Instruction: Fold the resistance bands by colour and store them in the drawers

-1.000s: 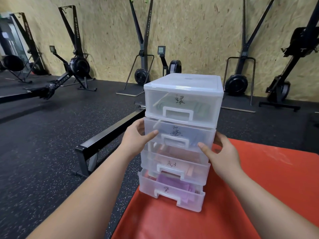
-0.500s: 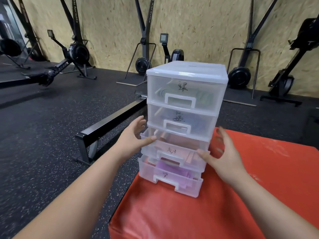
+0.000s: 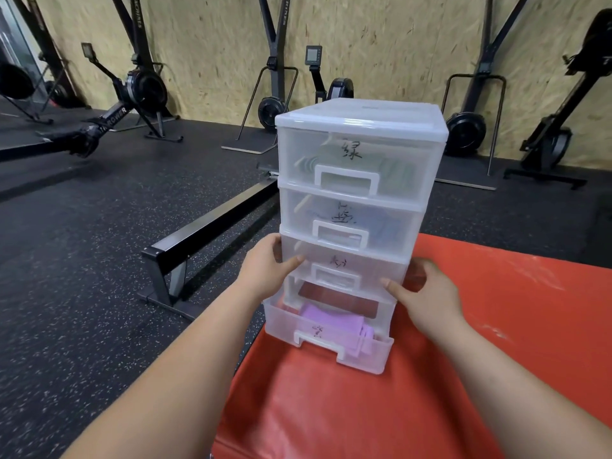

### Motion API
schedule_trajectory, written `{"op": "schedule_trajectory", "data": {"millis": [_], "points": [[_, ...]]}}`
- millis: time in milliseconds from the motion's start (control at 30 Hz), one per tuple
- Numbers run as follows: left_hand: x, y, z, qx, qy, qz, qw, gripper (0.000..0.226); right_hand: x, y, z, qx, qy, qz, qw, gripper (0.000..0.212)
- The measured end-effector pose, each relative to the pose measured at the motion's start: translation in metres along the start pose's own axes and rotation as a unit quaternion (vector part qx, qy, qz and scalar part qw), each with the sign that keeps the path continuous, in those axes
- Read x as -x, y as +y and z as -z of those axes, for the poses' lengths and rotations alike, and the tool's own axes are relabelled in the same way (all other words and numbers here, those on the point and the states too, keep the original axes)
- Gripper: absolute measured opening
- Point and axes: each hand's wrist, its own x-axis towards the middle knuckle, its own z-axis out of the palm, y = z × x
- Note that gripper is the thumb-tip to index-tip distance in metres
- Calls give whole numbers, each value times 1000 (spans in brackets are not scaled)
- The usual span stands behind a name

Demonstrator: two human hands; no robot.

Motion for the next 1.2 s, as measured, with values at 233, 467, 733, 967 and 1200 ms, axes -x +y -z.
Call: {"op": "schedule_trajectory", "data": {"millis": [233,467,733,967,1200], "points": [[12,-11,-1,76,-16,0,997,78,12,3,-2,-21,-9,15,1000,61],[74,-78,-1,118,-123,57,984,121,85,66,-21,-35,-163,8,986,150],[47,-82,-17,81,-112,48,989,102,58,69,-38,-68,-125,-3,990,115],[19,-71,-49,-24,-10,55,998,52,30,74,-52,-12,-33,-50,998,69],[31,-55,-55,-98,12,85,991,52,29,59,-50,4,-41,-45,998,65]]}}
